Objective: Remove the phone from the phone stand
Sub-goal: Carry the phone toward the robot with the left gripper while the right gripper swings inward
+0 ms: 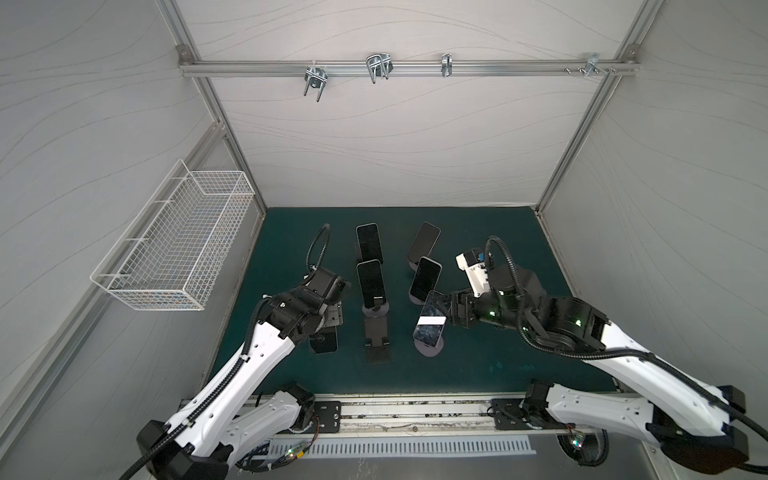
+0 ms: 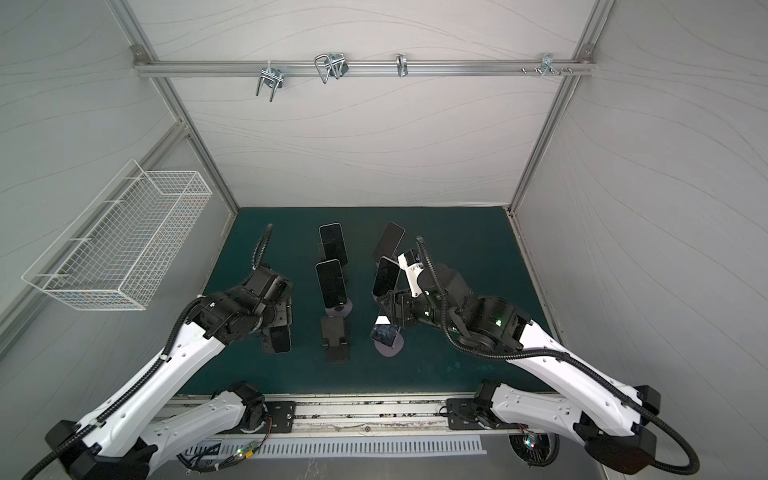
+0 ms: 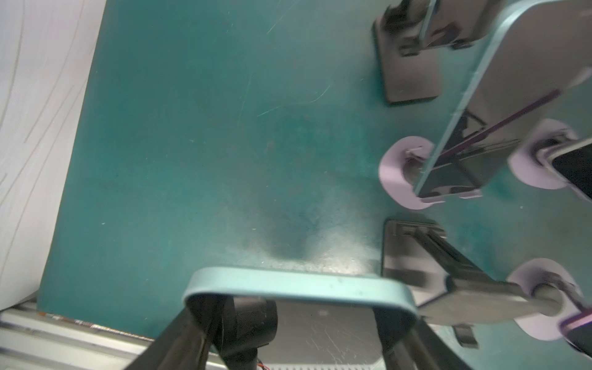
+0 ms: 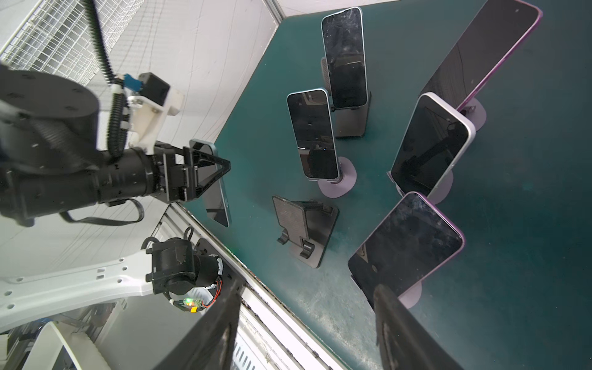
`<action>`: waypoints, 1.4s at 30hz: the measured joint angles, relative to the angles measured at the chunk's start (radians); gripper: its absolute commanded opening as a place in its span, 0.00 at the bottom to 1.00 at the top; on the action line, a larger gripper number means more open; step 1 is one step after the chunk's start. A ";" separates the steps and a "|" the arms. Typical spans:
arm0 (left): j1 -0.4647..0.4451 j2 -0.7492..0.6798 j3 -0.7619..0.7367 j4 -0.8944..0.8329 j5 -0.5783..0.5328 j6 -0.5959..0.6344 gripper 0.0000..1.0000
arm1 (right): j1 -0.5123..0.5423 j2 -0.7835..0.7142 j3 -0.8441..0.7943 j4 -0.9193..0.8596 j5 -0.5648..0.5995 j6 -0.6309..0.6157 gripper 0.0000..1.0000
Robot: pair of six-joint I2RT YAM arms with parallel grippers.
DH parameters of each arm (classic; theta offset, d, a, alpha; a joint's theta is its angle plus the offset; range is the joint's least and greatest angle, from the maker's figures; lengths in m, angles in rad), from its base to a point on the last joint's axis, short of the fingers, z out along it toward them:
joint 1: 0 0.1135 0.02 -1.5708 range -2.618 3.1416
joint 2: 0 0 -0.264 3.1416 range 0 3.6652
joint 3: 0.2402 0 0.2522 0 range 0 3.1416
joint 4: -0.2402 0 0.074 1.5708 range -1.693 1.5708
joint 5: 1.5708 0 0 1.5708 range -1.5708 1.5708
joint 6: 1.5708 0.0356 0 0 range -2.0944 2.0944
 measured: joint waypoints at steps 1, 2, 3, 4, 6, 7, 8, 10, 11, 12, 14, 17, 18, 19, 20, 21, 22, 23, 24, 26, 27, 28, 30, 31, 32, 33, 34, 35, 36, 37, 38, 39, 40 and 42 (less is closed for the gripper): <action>0.015 0.013 0.003 -0.002 0.010 0.019 0.55 | 0.001 0.011 0.003 0.001 -0.006 0.000 0.66; 0.023 0.022 0.008 -0.002 0.017 0.029 0.55 | 0.001 0.022 0.008 0.001 -0.011 -0.002 0.65; 0.029 0.029 0.011 0.003 0.022 0.040 0.54 | 0.002 0.035 0.017 0.001 -0.016 -0.003 0.65; 0.035 0.031 0.011 0.010 0.028 0.051 0.53 | 0.003 0.043 0.024 0.002 -0.023 -0.004 0.64; 0.045 0.031 0.011 0.020 0.039 0.066 0.53 | 0.008 0.047 0.030 0.002 -0.034 -0.004 0.63; 0.051 0.031 0.011 0.029 0.048 0.071 0.52 | 0.013 0.044 0.030 0.002 -0.037 -0.004 0.63; 0.058 0.031 0.011 0.037 0.056 0.076 0.52 | 0.016 0.041 0.030 0.002 -0.039 -0.003 0.63; 0.078 0.037 0.011 0.054 0.066 0.088 0.52 | 0.023 0.030 0.029 0.001 -0.042 -0.003 0.63; 0.087 0.042 0.011 0.060 0.068 0.095 0.51 | 0.024 0.024 0.028 0.002 -0.042 -0.003 0.63; 0.095 0.048 0.011 0.064 0.069 0.102 0.51 | 0.025 0.016 0.025 0.002 -0.042 -0.003 0.63; 0.108 0.065 0.011 0.070 0.070 0.118 0.51 | 0.026 0.000 0.016 0.002 -0.042 -0.003 0.63; 0.129 0.078 0.011 0.079 0.077 0.141 0.51 | 0.026 -0.014 0.003 0.000 -0.042 -0.001 0.62; 0.138 0.079 0.011 0.082 0.082 0.151 0.51 | 0.027 -0.016 -0.001 -0.001 -0.042 0.000 0.62; 0.146 0.079 0.011 0.082 0.086 0.160 0.51 | 0.027 -0.017 -0.004 -0.002 -0.041 0.000 0.62; 0.153 0.079 0.011 0.084 0.089 0.167 0.51 | 0.027 -0.017 -0.005 -0.003 -0.041 0.000 0.62; 0.161 0.079 0.010 0.087 0.092 0.176 0.51 | 0.027 -0.017 -0.006 -0.005 -0.041 0.000 0.62; 0.169 0.079 0.008 0.091 0.095 0.185 0.49 | 0.027 -0.017 -0.006 -0.006 -0.041 0.000 0.62; 0.174 0.079 0.006 0.094 0.097 0.193 0.46 | 0.027 -0.017 -0.006 -0.005 -0.041 0.000 0.62; 0.180 0.079 0.002 0.097 0.097 0.201 0.41 | 0.027 -0.017 -0.006 -0.006 -0.041 0.000 0.62; 0.188 0.079 -0.007 0.105 0.093 0.218 0.40 | 0.028 -0.014 -0.005 -0.006 -0.041 0.001 0.62; 0.193 0.079 -0.012 0.109 0.093 0.226 0.40 | 0.030 -0.010 -0.005 -0.005 -0.041 0.001 0.62; 0.200 0.079 -0.019 0.114 0.094 0.234 0.36 | 0.034 -0.006 -0.005 -0.005 -0.041 0.003 0.62; 0.219 0.082 -0.028 0.121 0.097 0.249 0.19 | 0.045 0.004 -0.005 -0.005 -0.041 0.008 0.62; 0.232 0.086 -0.029 0.122 0.101 0.253 0.12 | 0.053 0.011 -0.005 -0.004 -0.042 0.009 0.62; 0.243 0.091 -0.029 0.126 0.105 0.257 0.05 | 0.061 0.018 -0.005 -0.003 -0.041 0.010 0.62; 0.254 0.095 -0.030 0.130 0.108 0.262 0.00 | 0.068 0.026 -0.005 -0.002 -0.041 0.011 0.62; 0.264 0.099 -0.031 0.135 0.112 0.268 0.00 | 0.077 0.035 -0.005 0.002 -0.041 0.013 0.62; 0.272 0.100 -0.032 0.138 0.117 0.272 0.00 | 0.083 0.043 -0.005 0.004 -0.040 0.015 0.62; 0.279 0.101 -0.033 0.142 0.124 0.276 0.00 | 0.089 0.052 -0.005 0.008 -0.040 0.016 0.62; 0.285 0.103 -0.033 0.142 0.129 0.280 0.00 | 0.097 0.063 -0.005 0.013 -0.039 0.017 0.62; 0.290 0.103 -0.034 0.142 0.133 0.285 0.00 | 0.102 0.069 -0.005 0.018 -0.038 0.018 0.62; 0.294 0.105 -0.034 0.142 0.137 0.291 0.00 | 0.109 0.078 -0.005 0.023 -0.037 0.019 0.62; 0.298 0.106 -0.034 0.143 0.143 0.295 0.00 | 0.116 0.087 -0.005 0.027 -0.037 0.019 0.62; 0.307 0.108 -0.034 0.148 0.155 0.305 0.00 | 0.130 0.105 -0.002 0.034 -0.037 0.020 0.62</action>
